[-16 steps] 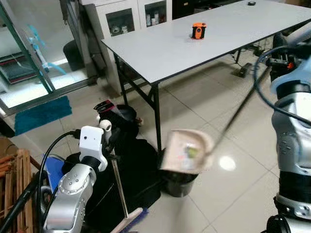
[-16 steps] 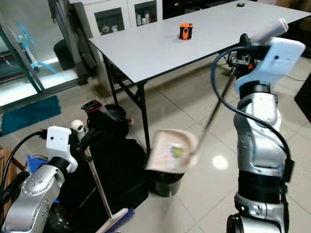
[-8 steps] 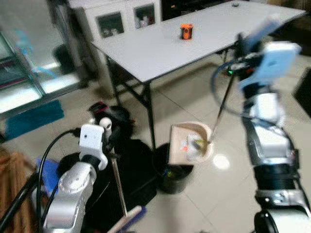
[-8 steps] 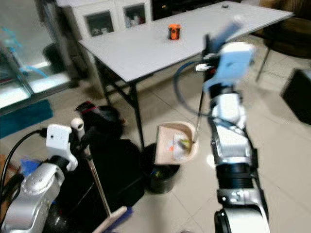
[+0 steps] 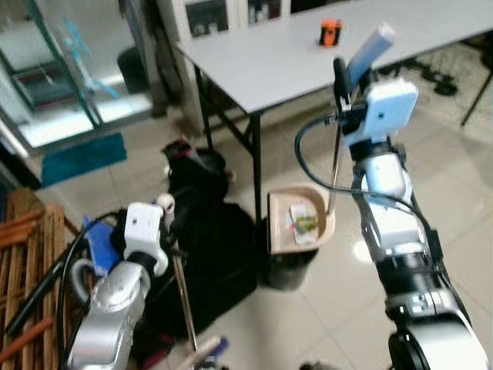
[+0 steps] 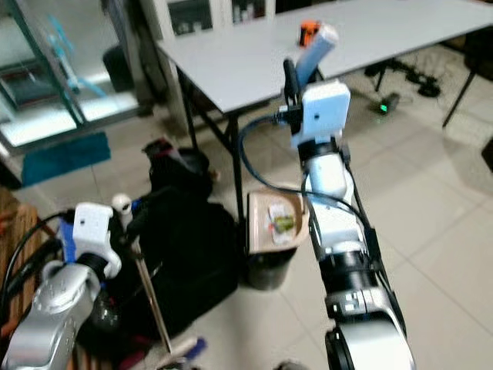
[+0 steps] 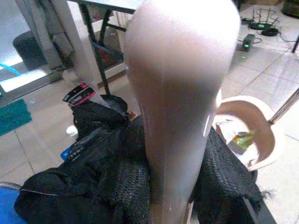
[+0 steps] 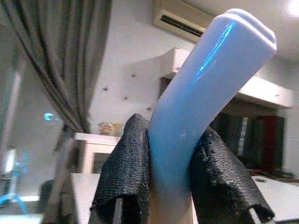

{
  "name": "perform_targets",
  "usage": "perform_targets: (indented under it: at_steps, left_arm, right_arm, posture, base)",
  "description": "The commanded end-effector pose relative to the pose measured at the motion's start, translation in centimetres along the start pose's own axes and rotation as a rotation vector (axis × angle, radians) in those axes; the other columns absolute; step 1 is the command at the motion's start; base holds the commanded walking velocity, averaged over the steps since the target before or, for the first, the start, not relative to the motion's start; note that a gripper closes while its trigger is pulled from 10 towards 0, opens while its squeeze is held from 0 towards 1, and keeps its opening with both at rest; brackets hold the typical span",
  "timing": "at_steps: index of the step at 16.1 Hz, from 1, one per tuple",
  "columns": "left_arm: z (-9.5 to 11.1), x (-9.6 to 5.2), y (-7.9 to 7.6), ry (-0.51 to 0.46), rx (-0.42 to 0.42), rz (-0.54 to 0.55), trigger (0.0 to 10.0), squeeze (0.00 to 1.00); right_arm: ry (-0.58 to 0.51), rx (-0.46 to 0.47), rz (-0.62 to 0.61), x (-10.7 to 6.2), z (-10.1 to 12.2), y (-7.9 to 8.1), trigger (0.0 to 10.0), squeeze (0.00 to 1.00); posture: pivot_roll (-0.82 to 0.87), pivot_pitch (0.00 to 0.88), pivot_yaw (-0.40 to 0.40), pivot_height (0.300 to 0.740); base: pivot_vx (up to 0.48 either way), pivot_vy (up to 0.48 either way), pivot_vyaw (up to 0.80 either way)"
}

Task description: Sweep floor

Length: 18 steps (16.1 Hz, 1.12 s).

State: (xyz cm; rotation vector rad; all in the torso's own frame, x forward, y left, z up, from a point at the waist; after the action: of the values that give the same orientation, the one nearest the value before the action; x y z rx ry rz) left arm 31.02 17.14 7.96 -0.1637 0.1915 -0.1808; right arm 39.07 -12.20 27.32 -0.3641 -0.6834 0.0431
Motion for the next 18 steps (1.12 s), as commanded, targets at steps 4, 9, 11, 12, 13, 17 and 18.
perform_targets:
  at_steps: [4, 9, 11, 12, 13, 17, 18]
  left_arm:
    - [-1.1, -1.1, 1.8, 0.005, 0.024, 0.033, 10.0, 0.00]
    - [-7.2, -2.9, 2.6, 0.082, 0.020, 0.078, 10.0, 0.00]
    - [-7.7, -3.6, 2.2, 0.066, 0.016, 0.091, 10.0, 0.00]
    - [-7.6, -3.7, 2.1, 0.050, 0.019, 0.090, 10.0, 0.00]
    - [-7.3, -3.8, 2.3, 0.036, 0.023, 0.091, 10.0, 0.00]
    - [-5.9, -3.7, 2.7, -0.005, 0.033, 0.093, 10.0, 0.00]
    - [-5.6, -3.7, 2.7, -0.017, 0.035, 0.092, 10.0, 0.00]
  right_arm:
    - [-0.096, -0.039, -0.043, 1.2, 1.4, -0.1, 10.0, 0.00]
    - [-0.160, -0.041, -0.013, 2.3, 2.2, 1.4, 10.0, 0.00]
    - [-0.193, -0.042, -0.006, 3.0, 2.8, 1.9, 10.0, 0.00]
    - [-0.204, -0.036, -0.008, 3.2, 3.0, 2.0, 10.0, 0.00]
    - [-0.213, -0.032, -0.010, 3.4, 3.2, 2.0, 10.0, 0.00]
    - [-0.286, -0.015, 0.058, 3.2, 4.6, 4.0, 10.0, 0.00]
    - [-0.320, -0.018, 0.092, 2.9, 5.2, 5.0, 10.0, 0.00]
  posture:
    - [0.14, 0.107, 0.110, 0.740]
    - [0.19, 0.147, 0.107, 0.740]
    - [0.20, 0.153, 0.098, 0.740]
    - [0.21, 0.153, 0.094, 0.740]
    - [0.21, 0.153, 0.090, 0.740]
    - [0.22, 0.151, 0.086, 0.740]
    - [0.21, 0.143, 0.086, 0.740]
  base:
    - [0.000, 0.000, 0.00]
    - [0.000, 0.000, 0.00]
    - [0.000, 0.000, 0.00]
    - [0.000, 0.000, 0.00]
    - [0.000, 0.000, 0.00]
    - [0.000, 0.000, 0.00]
    - [0.000, 0.000, 0.00]
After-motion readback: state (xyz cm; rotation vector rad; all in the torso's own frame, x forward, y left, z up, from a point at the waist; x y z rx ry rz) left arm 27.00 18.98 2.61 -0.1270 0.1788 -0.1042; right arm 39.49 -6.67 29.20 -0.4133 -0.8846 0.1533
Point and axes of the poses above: a point about 5 cm out from each wrist's last joint towards the gripper, its own x axis pointing out of the wrist towards the gripper, its own z axis along the axis of the wrist's last joint, y = z × x, the point moved 6 cm from there along x, pointing out of the wrist towards the gripper, and after that the axes turned 12 degrees about -x, right-handed, at the moved point
